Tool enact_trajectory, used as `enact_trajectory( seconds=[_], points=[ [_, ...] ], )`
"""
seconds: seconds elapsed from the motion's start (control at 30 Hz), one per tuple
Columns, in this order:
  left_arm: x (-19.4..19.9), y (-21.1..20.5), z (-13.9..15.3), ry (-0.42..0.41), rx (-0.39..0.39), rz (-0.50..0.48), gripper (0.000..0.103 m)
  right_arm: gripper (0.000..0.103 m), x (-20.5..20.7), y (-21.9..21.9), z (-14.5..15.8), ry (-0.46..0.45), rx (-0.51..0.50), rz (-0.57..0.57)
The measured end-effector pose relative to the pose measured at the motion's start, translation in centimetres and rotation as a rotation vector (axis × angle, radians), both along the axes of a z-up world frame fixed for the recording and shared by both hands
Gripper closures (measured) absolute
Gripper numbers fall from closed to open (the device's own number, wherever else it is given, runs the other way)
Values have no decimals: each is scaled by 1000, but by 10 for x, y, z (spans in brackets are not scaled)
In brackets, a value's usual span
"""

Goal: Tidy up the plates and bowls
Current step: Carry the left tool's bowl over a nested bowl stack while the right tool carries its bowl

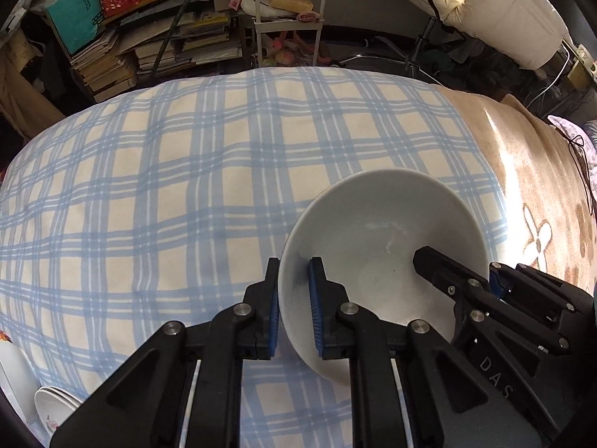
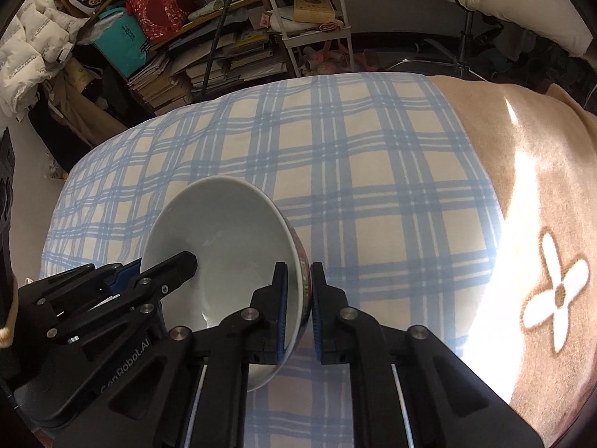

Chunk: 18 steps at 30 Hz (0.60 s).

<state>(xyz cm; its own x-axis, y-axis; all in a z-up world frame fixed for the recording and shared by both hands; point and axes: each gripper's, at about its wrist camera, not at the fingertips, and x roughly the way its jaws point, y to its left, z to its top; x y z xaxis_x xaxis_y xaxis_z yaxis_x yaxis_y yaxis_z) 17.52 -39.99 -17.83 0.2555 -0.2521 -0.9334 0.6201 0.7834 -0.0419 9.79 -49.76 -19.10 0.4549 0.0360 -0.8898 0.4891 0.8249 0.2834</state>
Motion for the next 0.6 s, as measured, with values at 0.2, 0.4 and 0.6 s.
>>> enact_trajectory(
  seconds=[0.2,0.4,0.6],
  points=[
    [0,19,22,-25,15,2,89,91,0,18,17,-13,-6,30],
    [4,55,52,-53,-7,42,89,91,6,46,48,-61,-19,49],
    [7,100,79,-78,-20,90,89,91,18,87,77,-91,-36,88]
  ],
)
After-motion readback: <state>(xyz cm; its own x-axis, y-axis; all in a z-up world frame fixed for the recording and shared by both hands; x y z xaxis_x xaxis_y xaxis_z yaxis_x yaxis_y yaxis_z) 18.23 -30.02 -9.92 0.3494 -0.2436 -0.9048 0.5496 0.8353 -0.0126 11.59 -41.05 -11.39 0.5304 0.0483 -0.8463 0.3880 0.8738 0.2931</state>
